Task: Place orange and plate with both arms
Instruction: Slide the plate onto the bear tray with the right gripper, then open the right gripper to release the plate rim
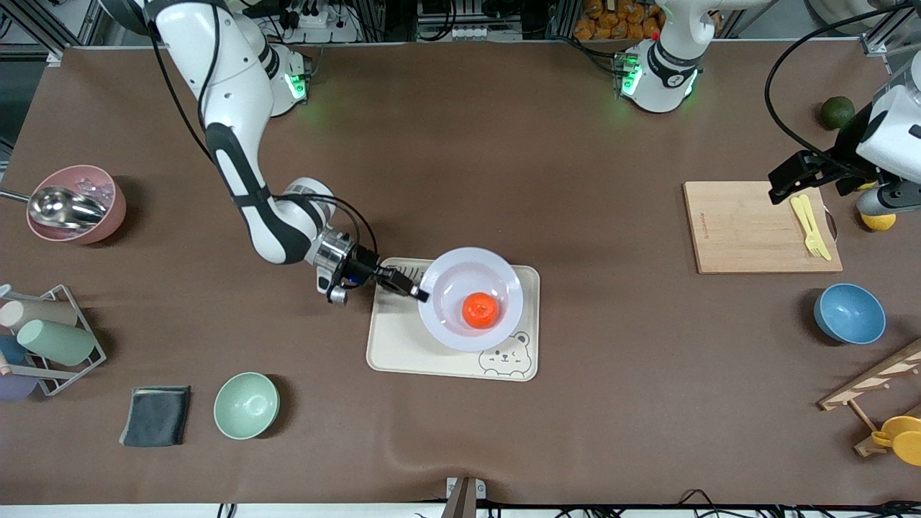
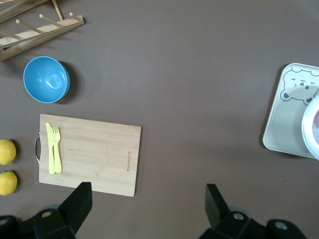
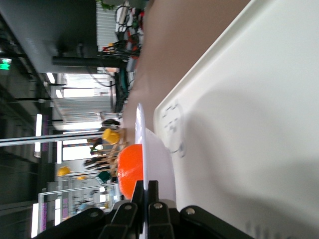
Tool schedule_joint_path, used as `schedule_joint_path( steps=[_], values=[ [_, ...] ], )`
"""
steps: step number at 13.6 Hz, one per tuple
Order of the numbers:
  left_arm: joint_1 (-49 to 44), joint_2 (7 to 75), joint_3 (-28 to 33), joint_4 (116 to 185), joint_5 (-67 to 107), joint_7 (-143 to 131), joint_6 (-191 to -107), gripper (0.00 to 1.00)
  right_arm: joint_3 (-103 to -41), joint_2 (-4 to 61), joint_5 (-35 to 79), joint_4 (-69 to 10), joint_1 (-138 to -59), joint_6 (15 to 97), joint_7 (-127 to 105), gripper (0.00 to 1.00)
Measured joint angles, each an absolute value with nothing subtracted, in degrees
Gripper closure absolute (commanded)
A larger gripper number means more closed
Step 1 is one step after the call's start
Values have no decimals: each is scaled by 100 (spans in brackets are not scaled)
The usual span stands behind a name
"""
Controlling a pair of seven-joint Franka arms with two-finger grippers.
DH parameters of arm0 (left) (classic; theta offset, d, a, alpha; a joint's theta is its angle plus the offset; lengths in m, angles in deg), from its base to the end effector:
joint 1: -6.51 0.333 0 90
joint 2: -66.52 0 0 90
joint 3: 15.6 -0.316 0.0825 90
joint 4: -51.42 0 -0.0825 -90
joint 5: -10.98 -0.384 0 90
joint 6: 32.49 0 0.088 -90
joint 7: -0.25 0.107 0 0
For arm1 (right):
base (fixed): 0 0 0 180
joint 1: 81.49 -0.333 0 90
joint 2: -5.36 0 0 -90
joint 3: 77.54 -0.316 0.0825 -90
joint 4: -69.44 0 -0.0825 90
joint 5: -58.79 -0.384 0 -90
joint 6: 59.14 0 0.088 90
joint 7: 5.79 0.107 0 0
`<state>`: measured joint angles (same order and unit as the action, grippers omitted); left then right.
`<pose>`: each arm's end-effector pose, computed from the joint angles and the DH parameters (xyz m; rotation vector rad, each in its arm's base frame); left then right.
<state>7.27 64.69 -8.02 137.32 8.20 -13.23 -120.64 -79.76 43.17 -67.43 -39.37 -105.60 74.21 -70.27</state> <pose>0.5585 -0.0601 0.6378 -3.0939 -0.1829 -0.0237 0.5529 0.2885 0.1483 -1.8708 0.3931 -0.3162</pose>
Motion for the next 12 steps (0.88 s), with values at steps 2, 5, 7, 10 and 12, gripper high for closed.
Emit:
schedule_joint_path(
  steps=[2,5,7,10,12],
  values=[
    [727,6469,-801,13732,820,-1323,-12063,0,-7990,4412,-6611,-3704,-10566,7809,-7027,100],
    [722,6469,-793,13732,820,-1323,-12063,0,-7990,4424,-6555,-3659,-10566,7907,-7038,100],
    [722,6469,-792,13732,820,-1323,-12063,0,-7992,4474,-6537,-3662,-10566,7915,-7100,100],
    [722,6469,-792,13732,820,-1323,-12063,0,-8014,4503,-6536,-3672,-10596,7931,-7122,100],
    [722,6469,-792,13732,820,-1323,-12063,0,-8024,4505,-6536,-3695,-10609,7960,-7122,63]
  ],
)
